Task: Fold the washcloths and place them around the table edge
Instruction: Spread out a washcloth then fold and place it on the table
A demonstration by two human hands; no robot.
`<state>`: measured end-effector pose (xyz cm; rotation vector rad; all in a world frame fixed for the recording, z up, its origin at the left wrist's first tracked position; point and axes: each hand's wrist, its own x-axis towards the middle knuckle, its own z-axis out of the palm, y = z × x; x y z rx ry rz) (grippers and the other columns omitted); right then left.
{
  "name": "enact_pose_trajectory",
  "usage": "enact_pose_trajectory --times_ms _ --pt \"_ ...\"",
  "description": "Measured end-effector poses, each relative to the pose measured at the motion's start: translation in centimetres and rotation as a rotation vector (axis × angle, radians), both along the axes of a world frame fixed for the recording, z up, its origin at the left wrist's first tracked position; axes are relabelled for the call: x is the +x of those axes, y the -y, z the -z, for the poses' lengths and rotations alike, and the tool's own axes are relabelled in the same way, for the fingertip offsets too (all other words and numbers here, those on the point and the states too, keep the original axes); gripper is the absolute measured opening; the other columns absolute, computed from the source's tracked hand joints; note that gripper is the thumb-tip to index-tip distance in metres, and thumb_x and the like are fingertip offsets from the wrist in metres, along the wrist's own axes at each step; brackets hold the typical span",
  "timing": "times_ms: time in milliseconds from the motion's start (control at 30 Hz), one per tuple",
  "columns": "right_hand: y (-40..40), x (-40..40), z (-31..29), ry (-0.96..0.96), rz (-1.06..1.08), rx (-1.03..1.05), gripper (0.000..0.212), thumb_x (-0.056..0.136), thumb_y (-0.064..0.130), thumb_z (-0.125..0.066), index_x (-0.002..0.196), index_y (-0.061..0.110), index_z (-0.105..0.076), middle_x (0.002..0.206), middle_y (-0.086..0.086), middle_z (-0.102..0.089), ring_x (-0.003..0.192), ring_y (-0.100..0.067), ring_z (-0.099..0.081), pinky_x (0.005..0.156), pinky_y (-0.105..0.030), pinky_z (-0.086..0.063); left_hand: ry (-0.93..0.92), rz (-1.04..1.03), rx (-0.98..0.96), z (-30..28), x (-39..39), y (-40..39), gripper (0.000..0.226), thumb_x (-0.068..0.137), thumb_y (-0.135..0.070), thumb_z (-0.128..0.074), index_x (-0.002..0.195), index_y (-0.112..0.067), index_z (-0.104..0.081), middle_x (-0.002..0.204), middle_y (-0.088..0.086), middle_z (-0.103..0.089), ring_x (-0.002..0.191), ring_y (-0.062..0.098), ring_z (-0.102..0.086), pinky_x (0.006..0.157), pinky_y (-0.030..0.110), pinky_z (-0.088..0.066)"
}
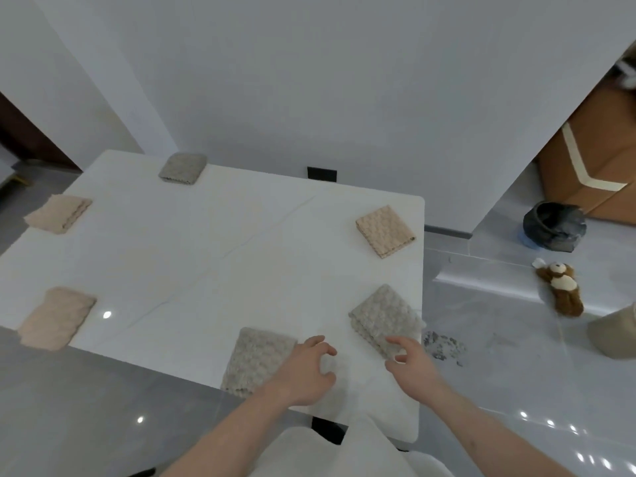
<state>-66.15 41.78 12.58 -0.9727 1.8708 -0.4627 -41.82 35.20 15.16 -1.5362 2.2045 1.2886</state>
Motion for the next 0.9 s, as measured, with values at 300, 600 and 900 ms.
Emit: enact_pose_trajectory --times_ms 300,600,900 --pt "-1.9 -1.9 0.0 -0.020 0.115 0.090 0.047 0.093 0.017 -0.060 0.136 0.034 -0.050 0.143 0.002 -0.044 0.115 -0.014 -0.056 0.072 -0.023 -0.049 0.051 0.107 0.027 1.2 -3.5 2.6 0.052 0.094 -0.031 -0.056 0.145 -0.030 -0.048 0.166 -0.006 -0.018 0.149 0.021 -0.027 0.117 0.034 -0.027" --pt "-0.9 -6.3 -0.2 -0.017 0.084 0.162 0.055 0.091 0.009 -0.057 0.142 0.027 -0.046 0.078 -0.009 -0.063 0.049 -0.004 -0.054 0.045 -0.016 -0.041 0.049 0.021 0.104 1.9 -8.5 2.5 0.053 0.091 -0.031 -0.060 0.143 -0.028 -0.051 0.167 0.000 -0.014 0.148 0.023 -0.031 0.115 0.032 -0.033" --pt "3.2 -12.2 1.0 0.057 -0.058 0.266 0.059 0.090 0.018 -0.062 0.145 0.032 -0.044 0.096 -0.008 -0.063 0.050 -0.013 -0.048 0.051 -0.027 -0.044 -0.024 -0.259 0.121 3.0 -12.9 3.4 0.035 0.093 -0.026 -0.062 0.128 -0.027 -0.061 0.156 -0.002 -0.035 0.153 0.015 -0.019 0.112 0.023 -0.032"
